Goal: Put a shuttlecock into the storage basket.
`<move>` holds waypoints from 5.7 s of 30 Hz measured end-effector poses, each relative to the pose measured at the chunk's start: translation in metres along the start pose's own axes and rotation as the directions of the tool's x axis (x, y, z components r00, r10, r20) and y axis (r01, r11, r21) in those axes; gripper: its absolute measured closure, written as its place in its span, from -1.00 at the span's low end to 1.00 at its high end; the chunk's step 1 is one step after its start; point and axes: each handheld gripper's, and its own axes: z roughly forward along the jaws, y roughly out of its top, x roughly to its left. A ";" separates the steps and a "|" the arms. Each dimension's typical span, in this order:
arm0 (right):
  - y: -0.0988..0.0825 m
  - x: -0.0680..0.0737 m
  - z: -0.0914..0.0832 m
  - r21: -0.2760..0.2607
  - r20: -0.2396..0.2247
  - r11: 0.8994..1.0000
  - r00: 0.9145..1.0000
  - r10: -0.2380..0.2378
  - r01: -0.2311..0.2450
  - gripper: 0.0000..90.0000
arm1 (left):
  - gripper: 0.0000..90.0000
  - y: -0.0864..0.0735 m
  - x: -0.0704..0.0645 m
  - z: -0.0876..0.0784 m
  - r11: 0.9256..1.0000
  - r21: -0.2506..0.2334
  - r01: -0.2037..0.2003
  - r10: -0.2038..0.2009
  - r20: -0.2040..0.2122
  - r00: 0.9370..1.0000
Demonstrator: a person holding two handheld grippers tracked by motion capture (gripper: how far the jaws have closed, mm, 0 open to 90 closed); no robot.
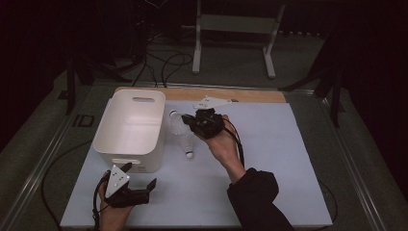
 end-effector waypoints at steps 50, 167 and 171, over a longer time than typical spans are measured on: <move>0.010 0.027 0.016 -0.012 -0.081 0.999 0.996 -0.034 0.033 0.98 | -1.00 0.000 0.000 0.000 1.000 -0.001 -0.002 0.002 0.003 1.000; 0.014 0.022 0.026 -0.051 -0.015 0.999 1.000 -0.010 0.009 -0.76 | -1.00 0.001 -0.001 0.000 1.000 -0.003 -0.001 0.001 0.011 1.000; 0.013 0.018 0.027 -0.048 -0.008 0.999 1.000 0.001 -0.001 -0.76 | -1.00 0.001 -0.001 0.000 1.000 -0.002 -0.004 0.004 0.014 1.000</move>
